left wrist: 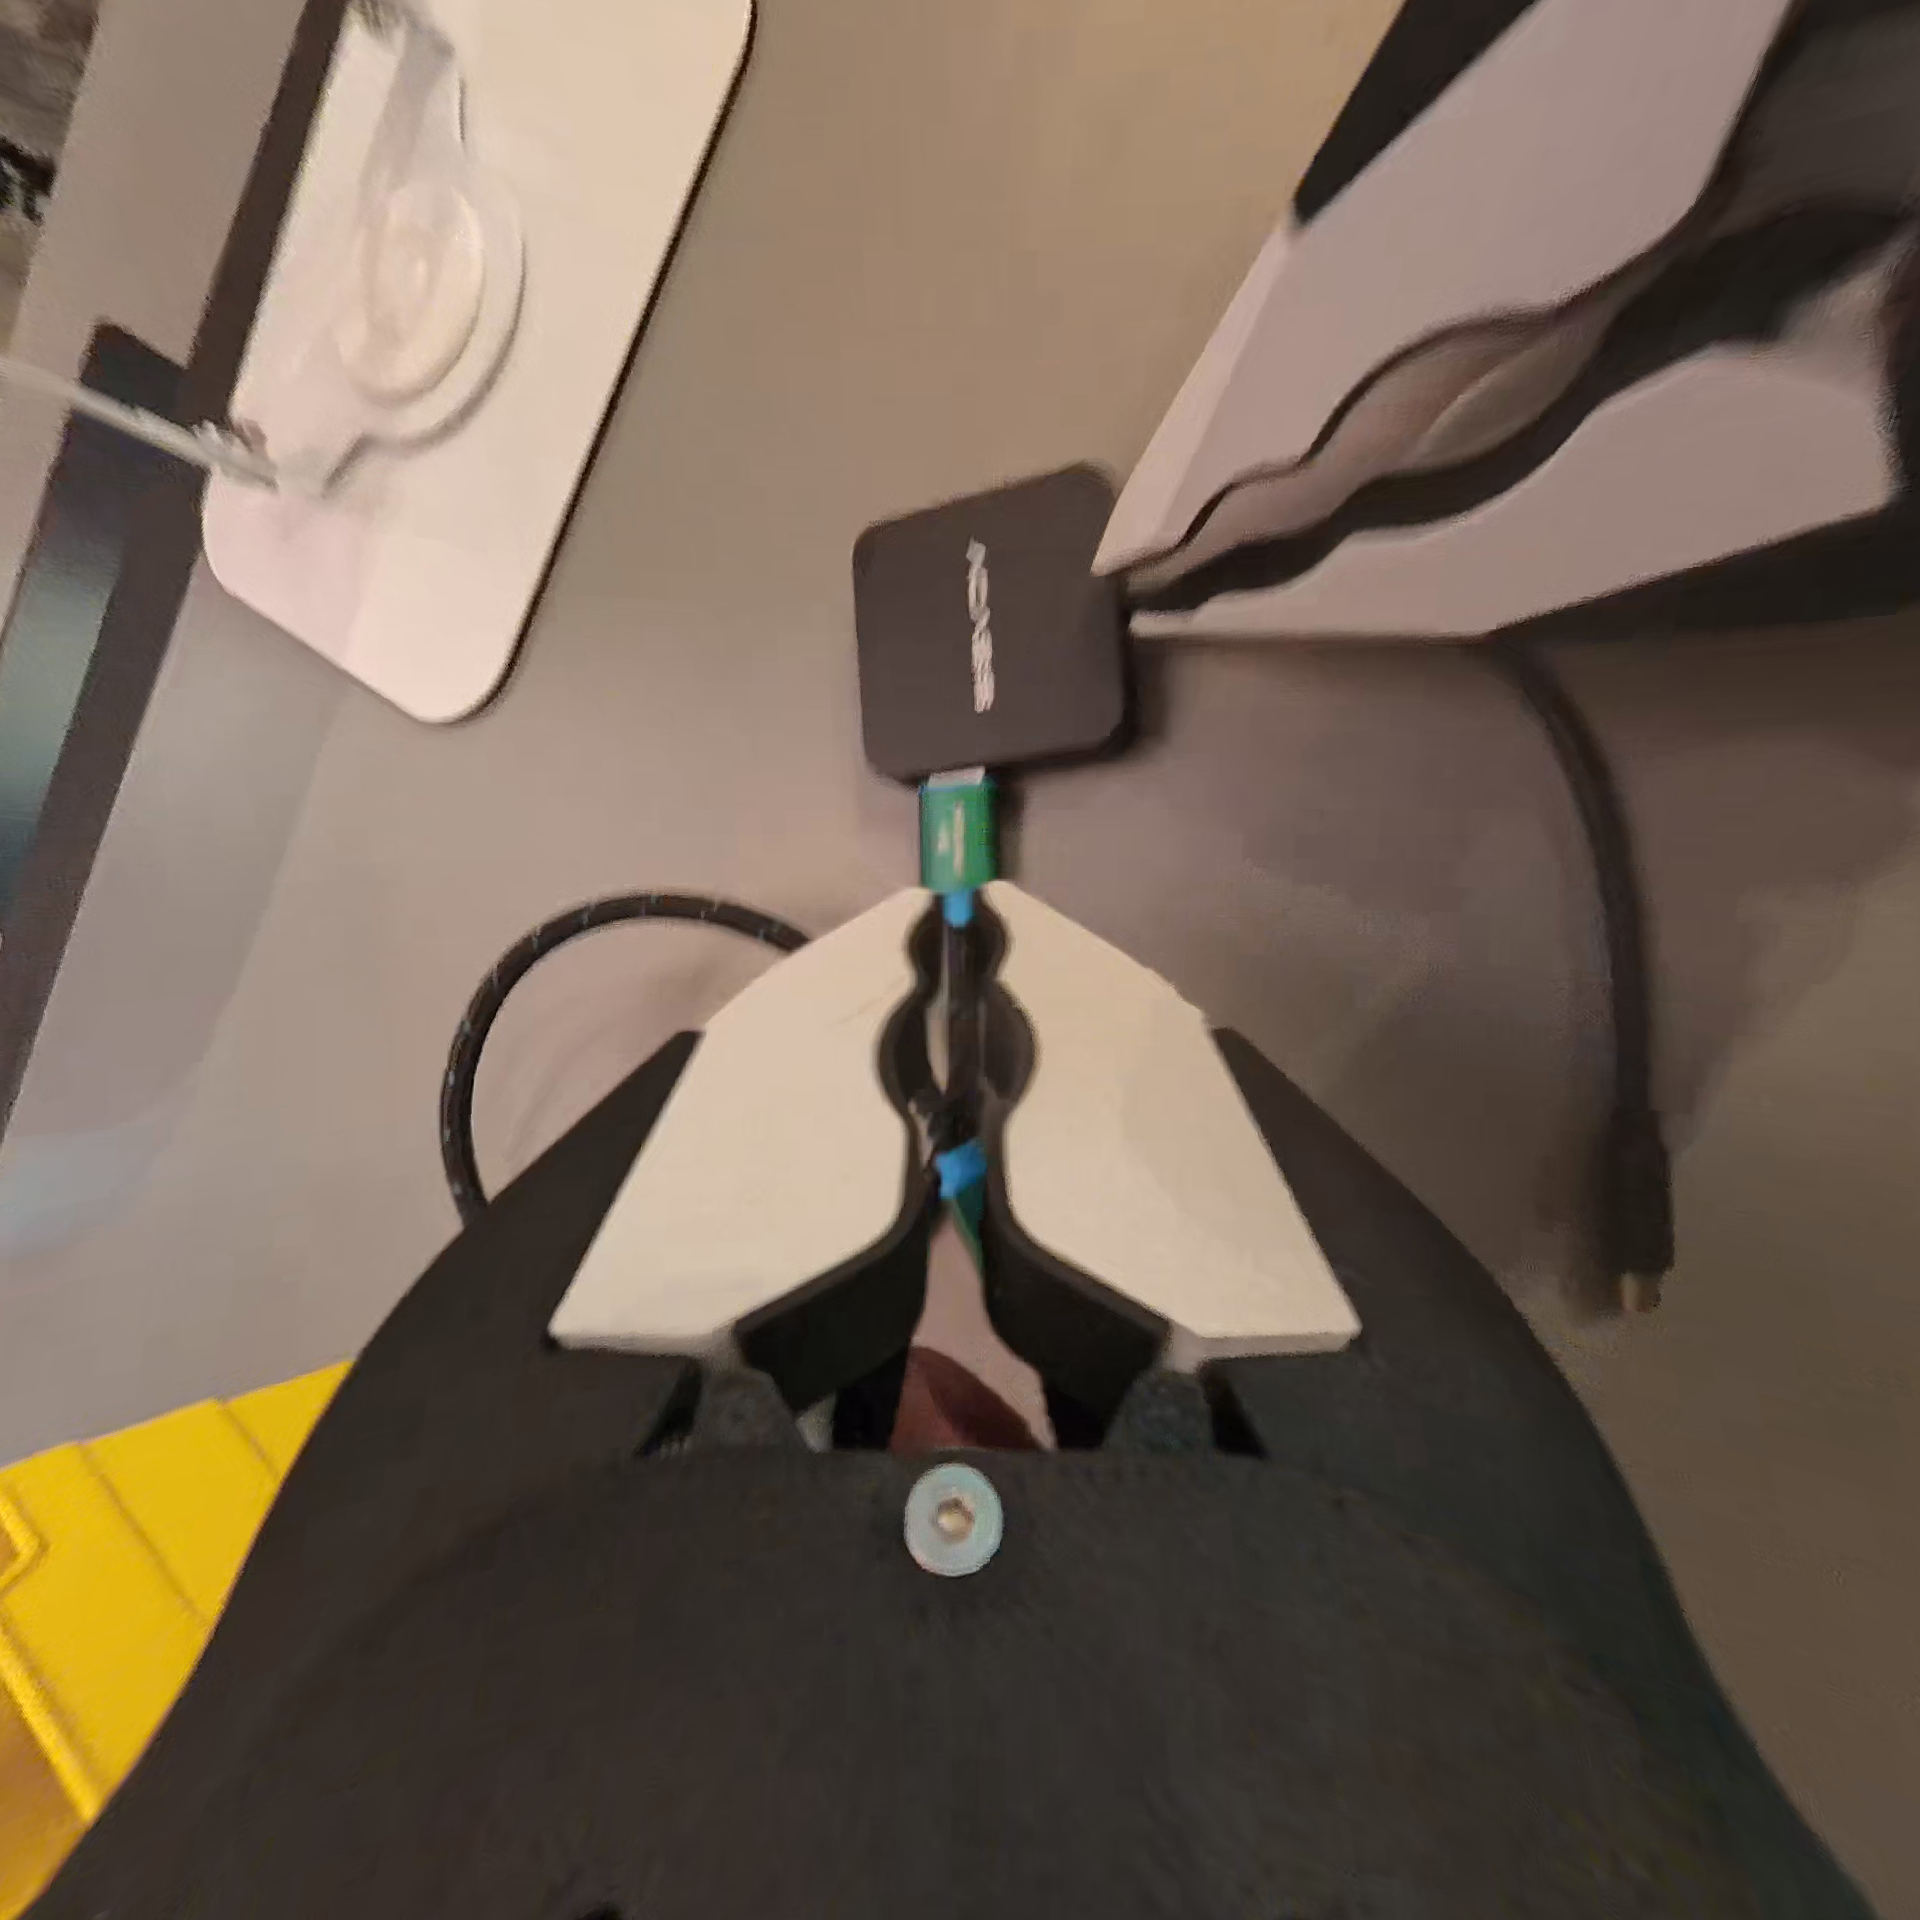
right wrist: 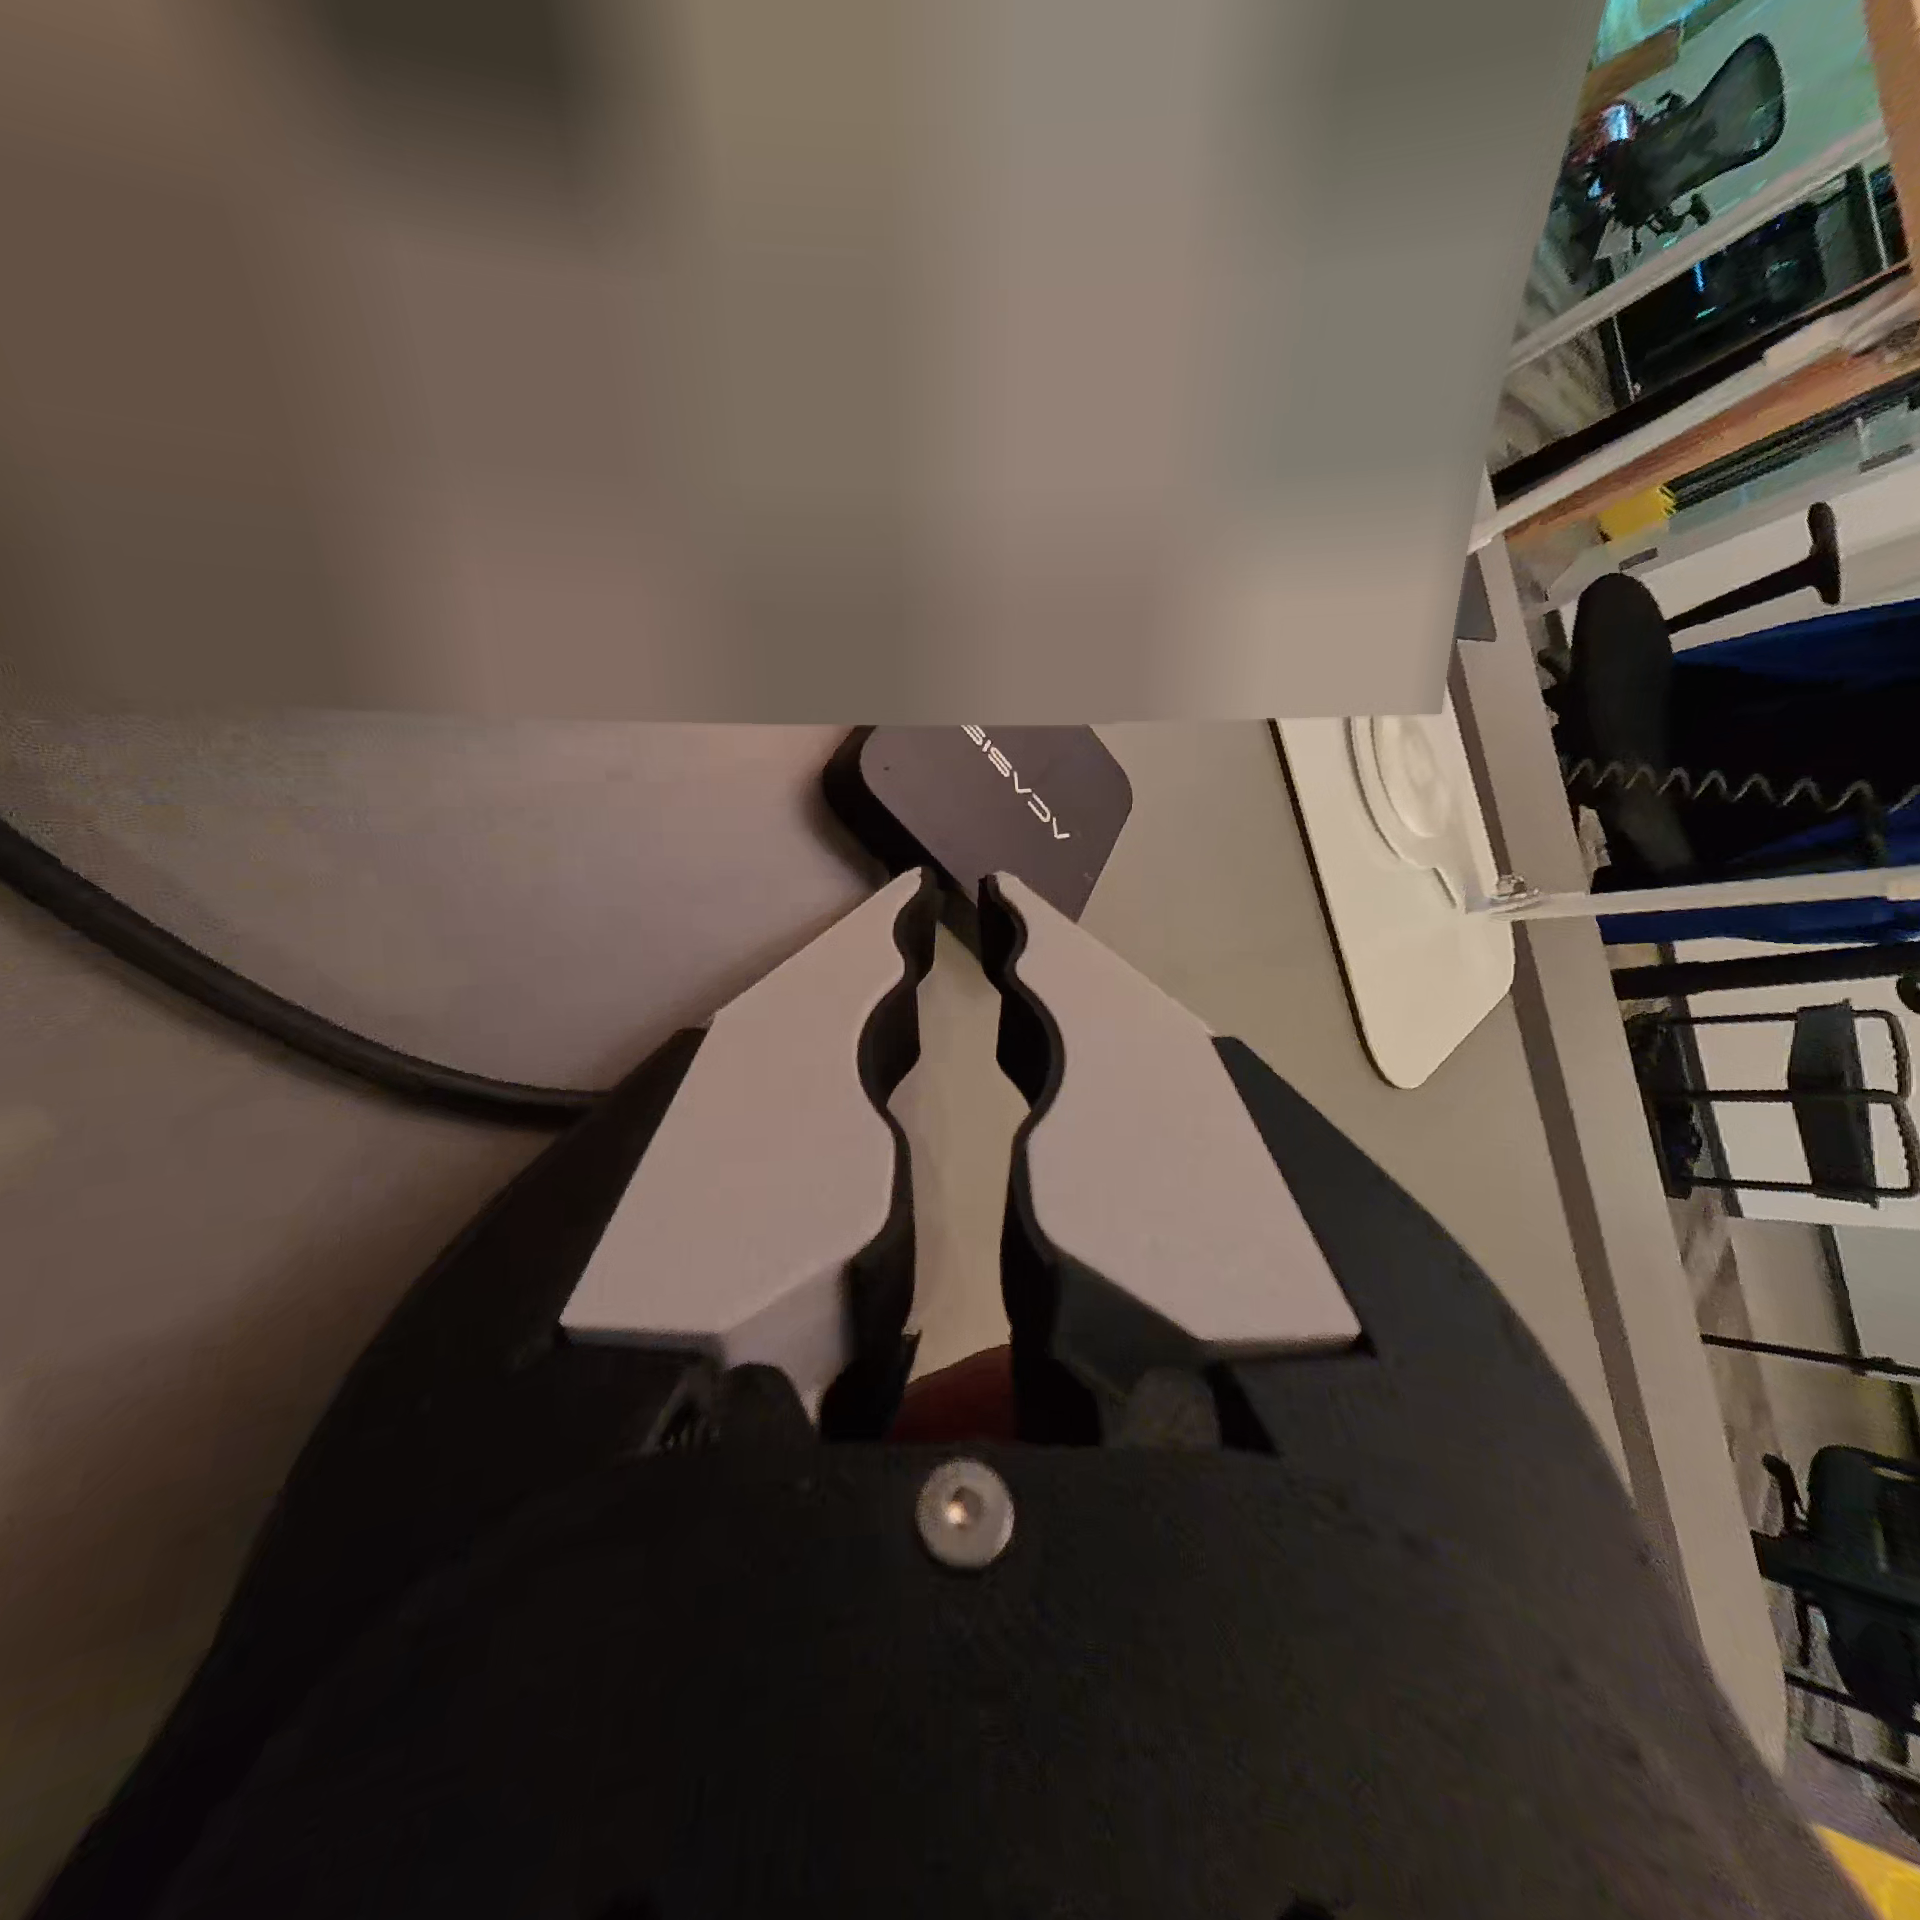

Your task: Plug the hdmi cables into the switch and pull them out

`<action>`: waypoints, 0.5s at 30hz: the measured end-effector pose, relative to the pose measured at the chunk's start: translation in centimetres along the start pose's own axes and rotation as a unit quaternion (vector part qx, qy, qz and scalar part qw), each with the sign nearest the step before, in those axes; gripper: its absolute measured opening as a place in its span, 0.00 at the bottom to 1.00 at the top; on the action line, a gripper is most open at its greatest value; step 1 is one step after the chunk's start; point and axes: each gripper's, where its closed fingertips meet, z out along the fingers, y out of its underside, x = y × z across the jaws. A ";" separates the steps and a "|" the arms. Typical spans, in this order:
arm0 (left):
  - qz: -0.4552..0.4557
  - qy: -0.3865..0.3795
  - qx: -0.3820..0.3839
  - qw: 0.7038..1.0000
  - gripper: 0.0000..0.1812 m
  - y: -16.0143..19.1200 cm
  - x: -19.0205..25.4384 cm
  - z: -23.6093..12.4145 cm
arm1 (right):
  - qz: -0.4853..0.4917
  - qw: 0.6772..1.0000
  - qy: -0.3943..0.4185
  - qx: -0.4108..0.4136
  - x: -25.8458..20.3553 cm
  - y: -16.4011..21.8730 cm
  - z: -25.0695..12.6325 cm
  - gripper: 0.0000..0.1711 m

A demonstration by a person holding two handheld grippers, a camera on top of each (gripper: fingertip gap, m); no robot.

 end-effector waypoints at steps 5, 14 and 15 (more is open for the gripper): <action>-0.016 0.017 -0.084 0.996 0.06 4.1 0.1 1.1 | 0.033 0.999 -0.005 -0.023 0.7 1.2 0.0 0.02; -0.061 0.108 -0.059 0.991 0.01 3.0 4.8 1.2 | 0.075 0.993 -0.015 -0.084 1.8 2.9 1.1 0.01; -0.047 0.109 -0.054 0.991 0.01 2.7 5.5 1.0 | 0.079 0.993 -0.013 -0.090 2.1 3.0 1.3 0.02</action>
